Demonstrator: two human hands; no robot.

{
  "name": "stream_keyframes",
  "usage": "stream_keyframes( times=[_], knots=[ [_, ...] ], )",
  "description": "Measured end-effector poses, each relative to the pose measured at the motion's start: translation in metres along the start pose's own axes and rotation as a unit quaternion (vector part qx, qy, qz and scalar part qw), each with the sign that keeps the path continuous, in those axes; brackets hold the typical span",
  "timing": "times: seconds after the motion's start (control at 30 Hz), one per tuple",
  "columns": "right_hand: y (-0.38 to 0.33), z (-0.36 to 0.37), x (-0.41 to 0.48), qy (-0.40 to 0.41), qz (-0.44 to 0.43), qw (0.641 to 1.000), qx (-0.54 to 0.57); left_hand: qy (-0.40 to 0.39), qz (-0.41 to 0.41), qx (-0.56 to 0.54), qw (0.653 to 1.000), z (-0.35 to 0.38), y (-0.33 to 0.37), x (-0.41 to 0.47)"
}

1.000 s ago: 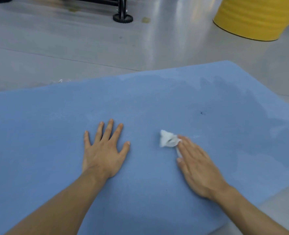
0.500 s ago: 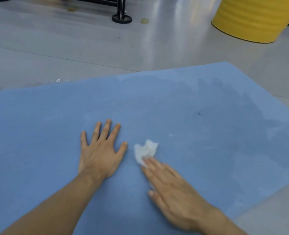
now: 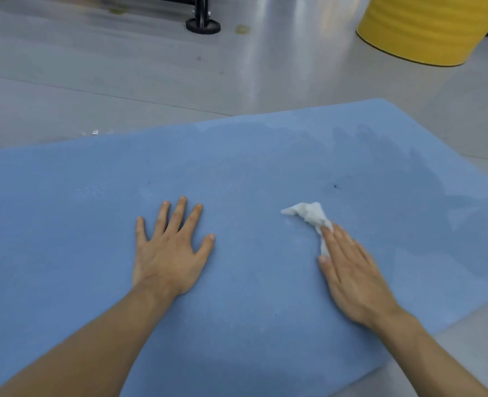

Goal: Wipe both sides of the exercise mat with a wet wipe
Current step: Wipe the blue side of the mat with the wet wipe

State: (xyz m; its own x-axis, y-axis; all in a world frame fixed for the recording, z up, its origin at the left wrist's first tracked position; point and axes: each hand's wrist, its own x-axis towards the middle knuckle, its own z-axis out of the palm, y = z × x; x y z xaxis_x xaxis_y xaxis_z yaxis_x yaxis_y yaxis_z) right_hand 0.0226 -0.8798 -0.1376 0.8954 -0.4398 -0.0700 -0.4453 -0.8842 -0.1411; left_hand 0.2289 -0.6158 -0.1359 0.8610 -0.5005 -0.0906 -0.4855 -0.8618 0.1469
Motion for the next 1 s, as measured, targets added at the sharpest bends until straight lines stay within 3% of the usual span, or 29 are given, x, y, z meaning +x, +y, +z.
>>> stream_keyframes(
  times=[0.13, 0.33, 0.43, 0.5, 0.63, 0.8, 0.9, 1.0],
  knots=[
    [-0.013, -0.005, 0.0, -0.017, 0.02, 0.999, 0.035, 0.003, 0.0, 0.0, 1.0, 0.0, 0.001, 0.0],
    [-0.064, -0.004, -0.04, -0.025, -0.213, 0.977, 0.014, 0.005, -0.001, 0.001, 1.0, 0.001, 0.0, 0.001],
    [-0.07, -0.006, -0.051, -0.056, -0.285, 0.957, 0.02, 0.001, -0.001, 0.006, 1.0, 0.002, -0.001, 0.0],
    [-0.057, -0.006, -0.048, -0.05, -0.261, 0.964, 0.012, 0.006, 0.0, 0.005, 1.0, 0.003, -0.001, 0.0],
    [-0.004, -0.005, -0.034, -0.011, -0.093, 0.996, 0.003, 0.01, 0.005, 0.001, 1.0, 0.005, -0.003, 0.001],
    [0.021, -0.011, -0.015, -0.004, 0.055, 0.998, 0.03, 0.012, 0.002, 0.002, 1.0, 0.005, -0.004, 0.001],
    [-0.01, -0.007, -0.018, -0.017, 0.013, 0.999, 0.048, 0.013, 0.002, -0.001, 1.0, 0.005, -0.003, 0.0],
    [-0.055, -0.008, -0.033, -0.073, -0.107, 0.989, 0.072, 0.014, 0.003, 0.0, 1.0, 0.006, -0.003, 0.0]
  ],
)
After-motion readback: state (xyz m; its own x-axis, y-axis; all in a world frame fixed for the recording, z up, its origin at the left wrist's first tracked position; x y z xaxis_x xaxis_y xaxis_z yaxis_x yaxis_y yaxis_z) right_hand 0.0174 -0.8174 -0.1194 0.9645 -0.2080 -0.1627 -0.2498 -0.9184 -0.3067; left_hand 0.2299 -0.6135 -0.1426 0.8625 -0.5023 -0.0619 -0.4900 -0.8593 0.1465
